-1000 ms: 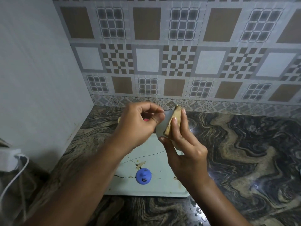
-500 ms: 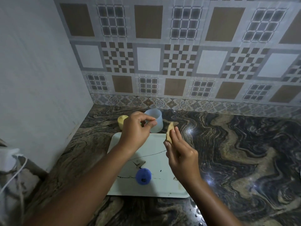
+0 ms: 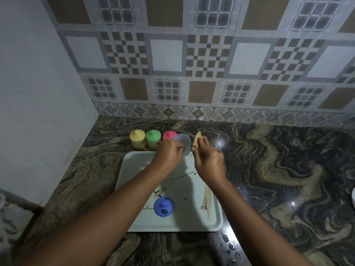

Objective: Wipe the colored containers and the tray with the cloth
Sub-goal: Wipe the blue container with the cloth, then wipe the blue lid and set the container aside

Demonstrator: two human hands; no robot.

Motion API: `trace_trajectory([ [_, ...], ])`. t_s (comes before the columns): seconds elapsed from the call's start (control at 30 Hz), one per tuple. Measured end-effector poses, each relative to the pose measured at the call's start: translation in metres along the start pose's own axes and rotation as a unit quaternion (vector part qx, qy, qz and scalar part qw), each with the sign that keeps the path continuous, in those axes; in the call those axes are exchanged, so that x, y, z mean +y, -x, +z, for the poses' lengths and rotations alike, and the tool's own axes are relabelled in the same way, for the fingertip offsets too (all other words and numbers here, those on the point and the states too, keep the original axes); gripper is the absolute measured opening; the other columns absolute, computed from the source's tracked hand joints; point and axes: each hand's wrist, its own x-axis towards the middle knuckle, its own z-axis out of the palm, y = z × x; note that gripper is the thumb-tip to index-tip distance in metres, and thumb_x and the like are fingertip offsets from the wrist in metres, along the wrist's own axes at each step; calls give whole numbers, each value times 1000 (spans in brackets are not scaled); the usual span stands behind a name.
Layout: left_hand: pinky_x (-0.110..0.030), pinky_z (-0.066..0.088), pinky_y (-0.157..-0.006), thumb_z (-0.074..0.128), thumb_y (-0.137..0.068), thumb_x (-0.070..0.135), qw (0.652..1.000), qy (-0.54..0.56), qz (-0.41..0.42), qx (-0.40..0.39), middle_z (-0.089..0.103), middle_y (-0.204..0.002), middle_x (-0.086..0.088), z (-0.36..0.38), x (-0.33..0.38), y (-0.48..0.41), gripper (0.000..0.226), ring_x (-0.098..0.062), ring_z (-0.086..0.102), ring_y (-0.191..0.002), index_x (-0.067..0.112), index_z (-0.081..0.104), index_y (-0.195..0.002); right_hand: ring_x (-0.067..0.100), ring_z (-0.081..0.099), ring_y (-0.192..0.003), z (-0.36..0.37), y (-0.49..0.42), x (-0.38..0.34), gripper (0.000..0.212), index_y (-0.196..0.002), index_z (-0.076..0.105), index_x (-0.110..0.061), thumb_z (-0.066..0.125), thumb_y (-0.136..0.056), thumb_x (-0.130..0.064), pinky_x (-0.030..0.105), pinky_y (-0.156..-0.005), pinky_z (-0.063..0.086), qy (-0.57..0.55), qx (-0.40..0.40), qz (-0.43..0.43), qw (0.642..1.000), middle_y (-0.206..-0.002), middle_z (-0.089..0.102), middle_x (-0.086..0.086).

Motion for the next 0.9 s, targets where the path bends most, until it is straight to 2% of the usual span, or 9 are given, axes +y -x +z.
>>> trace_trajectory([
  [0.1,-30,38,-55,56,-85,12,1000,-16,-10,-9,65,-62,-14,14,-9,-17,24,-27,57,-59,6,69,-67,29,46,-139,9,-11,7,41,-132,61,1,67,-95,-16,30,-105,42,-6,-14,31,999,-136,60,20],
  [0.23,-35,43,-56,56,-87,8,999,-36,-31,-26,66,-67,-15,25,-15,-37,20,-27,59,-62,4,72,-74,29,46,-139,17,-25,15,42,-134,60,1,66,-96,-17,27,-104,40,-4,-25,70,997,-138,58,20],
  [0.37,-28,28,-57,56,-86,1,998,-43,-32,-41,56,-59,-12,40,-18,-47,24,-26,50,-58,3,62,-64,25,46,-139,25,-35,30,43,-136,58,-1,64,-97,-19,26,-106,40,-7,-32,95,995,-143,54,19],
  [0.47,-30,29,-59,56,-87,-1,995,-65,-15,-69,62,-66,-22,46,-19,-52,22,-34,59,-65,1,65,-67,23,44,-141,30,-40,37,45,-137,57,0,63,-97,-19,18,-106,34,-16,-34,117,992,-144,53,18],
  [0.7,-30,33,-61,53,-91,3,989,-115,-33,-92,67,-81,-18,54,-21,-68,19,-33,62,-78,4,69,-80,23,45,-140,35,-42,44,43,-135,59,0,65,-96,-16,11,-104,28,-20,-30,126,991,-142,55,19],
  [0.9,-31,36,-59,56,-92,6,984,-132,-60,-101,55,-71,-6,58,-24,-77,18,-30,63,-77,10,67,-78,18,43,-141,39,-41,47,46,-137,58,-1,66,-95,-17,9,-106,29,-45,-30,140,989,-143,54,17],
])
